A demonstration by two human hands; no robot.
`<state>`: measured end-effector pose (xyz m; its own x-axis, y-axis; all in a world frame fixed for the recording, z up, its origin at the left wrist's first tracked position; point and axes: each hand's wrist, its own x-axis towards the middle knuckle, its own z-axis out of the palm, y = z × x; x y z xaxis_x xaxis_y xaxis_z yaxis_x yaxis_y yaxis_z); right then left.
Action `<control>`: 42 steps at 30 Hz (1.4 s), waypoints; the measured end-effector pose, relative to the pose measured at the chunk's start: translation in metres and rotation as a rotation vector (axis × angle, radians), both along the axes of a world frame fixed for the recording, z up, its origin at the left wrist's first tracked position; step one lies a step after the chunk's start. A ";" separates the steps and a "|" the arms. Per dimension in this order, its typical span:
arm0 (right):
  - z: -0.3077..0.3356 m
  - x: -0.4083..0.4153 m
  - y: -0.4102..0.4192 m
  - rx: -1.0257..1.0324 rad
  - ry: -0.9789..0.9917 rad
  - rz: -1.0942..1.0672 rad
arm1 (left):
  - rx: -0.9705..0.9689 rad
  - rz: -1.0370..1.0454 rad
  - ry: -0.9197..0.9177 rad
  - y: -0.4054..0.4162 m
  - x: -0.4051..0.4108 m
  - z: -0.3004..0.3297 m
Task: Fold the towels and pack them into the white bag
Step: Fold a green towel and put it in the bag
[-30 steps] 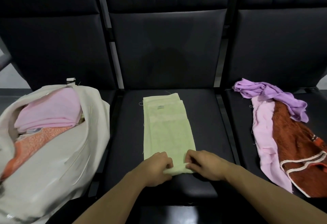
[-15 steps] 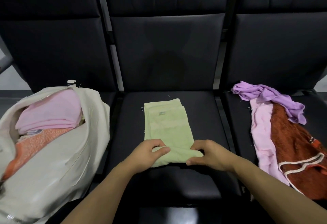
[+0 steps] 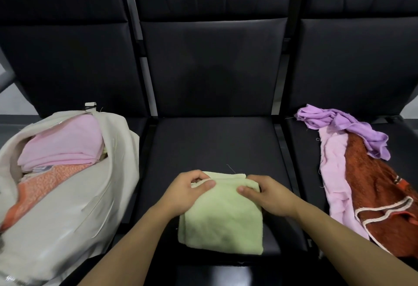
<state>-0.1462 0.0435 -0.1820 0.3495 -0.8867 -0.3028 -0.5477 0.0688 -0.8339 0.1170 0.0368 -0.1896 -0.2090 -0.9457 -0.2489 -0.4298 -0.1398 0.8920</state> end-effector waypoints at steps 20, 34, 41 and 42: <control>-0.051 0.003 -0.020 0.316 0.423 -0.351 | 0.415 0.250 -0.597 -0.028 -0.011 -0.057; -0.014 0.054 0.017 0.071 -0.113 -0.576 | 0.122 0.260 -0.099 -0.001 -0.002 -0.005; 0.045 0.150 0.002 -0.023 -0.384 -0.333 | 0.013 0.437 -0.021 0.013 0.098 0.087; 0.052 0.170 -0.004 -0.070 -0.373 -0.272 | 0.004 0.481 -0.009 0.017 0.117 0.099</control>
